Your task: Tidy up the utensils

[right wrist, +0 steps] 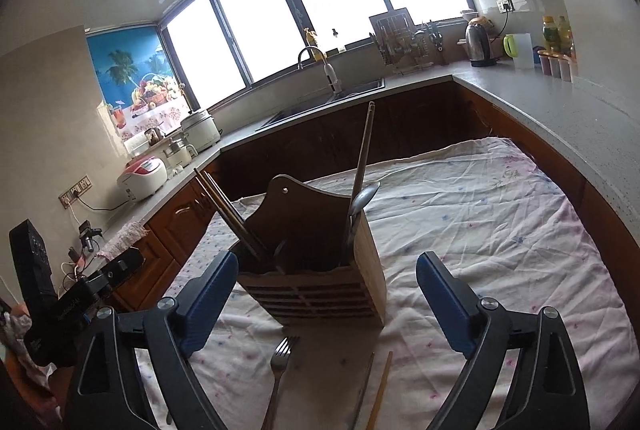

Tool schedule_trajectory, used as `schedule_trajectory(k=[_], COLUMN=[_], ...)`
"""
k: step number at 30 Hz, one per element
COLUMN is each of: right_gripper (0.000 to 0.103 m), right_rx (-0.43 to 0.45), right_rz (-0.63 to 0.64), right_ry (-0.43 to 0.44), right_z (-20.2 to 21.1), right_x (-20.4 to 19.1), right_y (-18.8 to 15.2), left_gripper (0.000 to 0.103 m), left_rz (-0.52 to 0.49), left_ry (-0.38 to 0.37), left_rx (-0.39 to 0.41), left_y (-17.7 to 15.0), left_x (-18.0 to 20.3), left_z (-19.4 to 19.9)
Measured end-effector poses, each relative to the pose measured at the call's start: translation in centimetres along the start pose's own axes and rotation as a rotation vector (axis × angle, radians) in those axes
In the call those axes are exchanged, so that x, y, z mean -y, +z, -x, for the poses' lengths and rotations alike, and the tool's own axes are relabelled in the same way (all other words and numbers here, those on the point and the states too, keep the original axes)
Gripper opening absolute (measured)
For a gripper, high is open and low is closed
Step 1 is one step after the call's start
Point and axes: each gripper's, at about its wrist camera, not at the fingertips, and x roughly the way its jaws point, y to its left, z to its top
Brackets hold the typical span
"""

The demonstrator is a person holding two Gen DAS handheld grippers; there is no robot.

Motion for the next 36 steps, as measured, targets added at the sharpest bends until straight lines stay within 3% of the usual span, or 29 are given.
schedule_trajectory(k=[6,14,24,29,36], right_gripper=[0.096,0.097,0.098,0.098,0.103], right_rx=[0.034,0.066,0.09,0.131,0.274], right_rz=[-0.02,-0.006,0.072,0.154,0.226], right_ry=[0.018,0.033,0.011,-0.019,-0.005], right_z=[3.4,7.0,9.8,11.9,16.4], right_x=[-0.5,-1.3,-3.1,-4.8,-7.2], right_y=[-1.5,-4.2,-9.9,-10.3,-8.8], left_gripper=[0.103,0.103,0.103,0.103,0.103], left_rz=[-0.018,-0.074,-0.092,-0.149,-0.141], left_ry=[0.023,0.027,0.037,0.031,0.012], left_rx=[0.027,0.0,0.028,0.077,0.119], left_y=[-1.5,-4.9,-9.9,-9.0,-8.8], left_x=[0.1,0.6,0.0,1.4,2.2], left_z=[3.3,7.3,11.3,13.9,15.9])
